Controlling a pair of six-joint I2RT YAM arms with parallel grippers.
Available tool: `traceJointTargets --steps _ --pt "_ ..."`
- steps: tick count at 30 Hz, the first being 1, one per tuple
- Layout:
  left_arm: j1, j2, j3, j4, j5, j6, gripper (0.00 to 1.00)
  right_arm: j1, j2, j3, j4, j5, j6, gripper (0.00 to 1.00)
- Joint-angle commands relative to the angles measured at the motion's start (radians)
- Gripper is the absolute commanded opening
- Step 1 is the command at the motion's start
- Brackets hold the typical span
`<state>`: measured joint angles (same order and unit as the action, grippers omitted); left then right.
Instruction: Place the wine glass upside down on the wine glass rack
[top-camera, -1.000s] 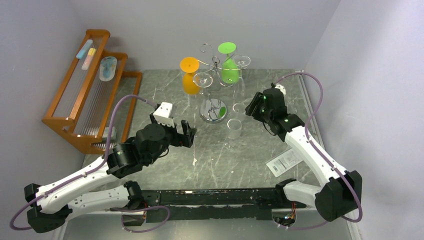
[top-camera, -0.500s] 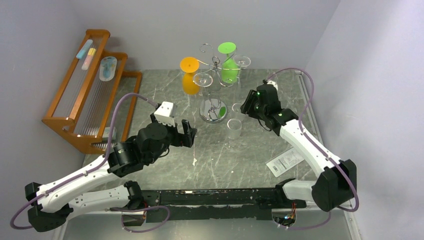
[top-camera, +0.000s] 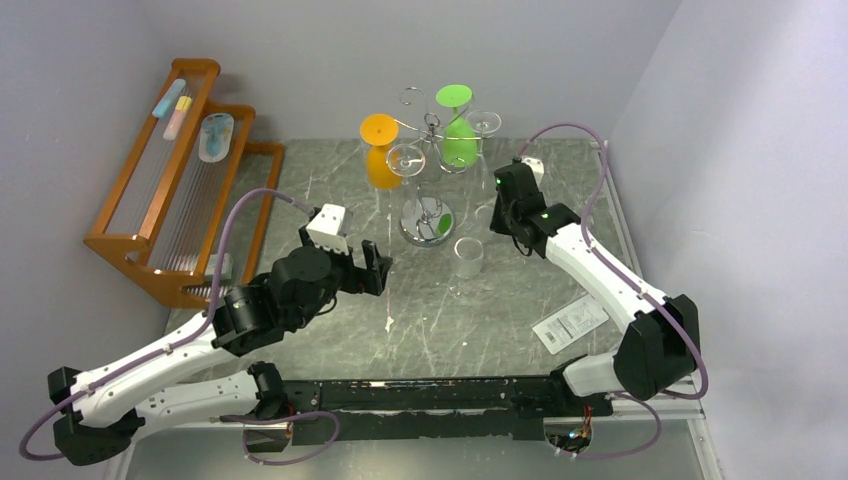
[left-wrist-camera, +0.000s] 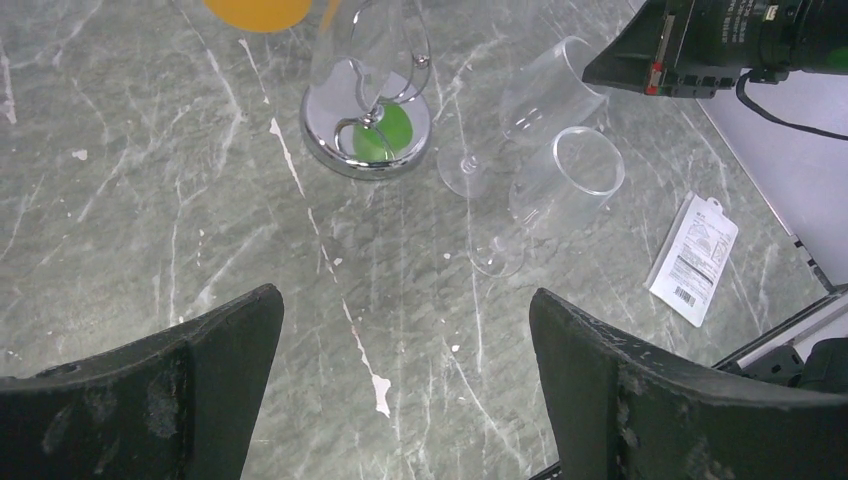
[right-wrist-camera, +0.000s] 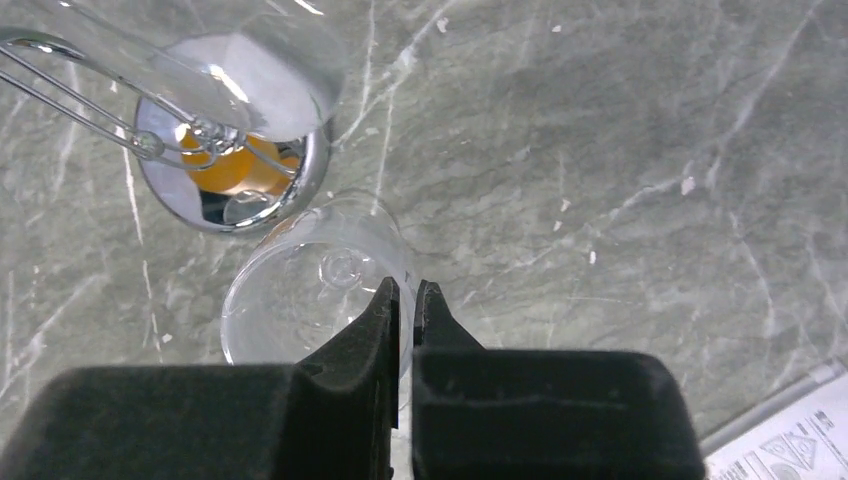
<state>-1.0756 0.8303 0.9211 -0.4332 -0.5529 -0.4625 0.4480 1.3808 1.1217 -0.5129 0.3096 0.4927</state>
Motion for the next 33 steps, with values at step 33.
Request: traceJointTargets --steps 33 --pt "-0.005 0.106 0.103 0.370 0.340 -0.594 0.97 0.040 -0.976 -0.242 0.285 -0.019 0.032 0.00"
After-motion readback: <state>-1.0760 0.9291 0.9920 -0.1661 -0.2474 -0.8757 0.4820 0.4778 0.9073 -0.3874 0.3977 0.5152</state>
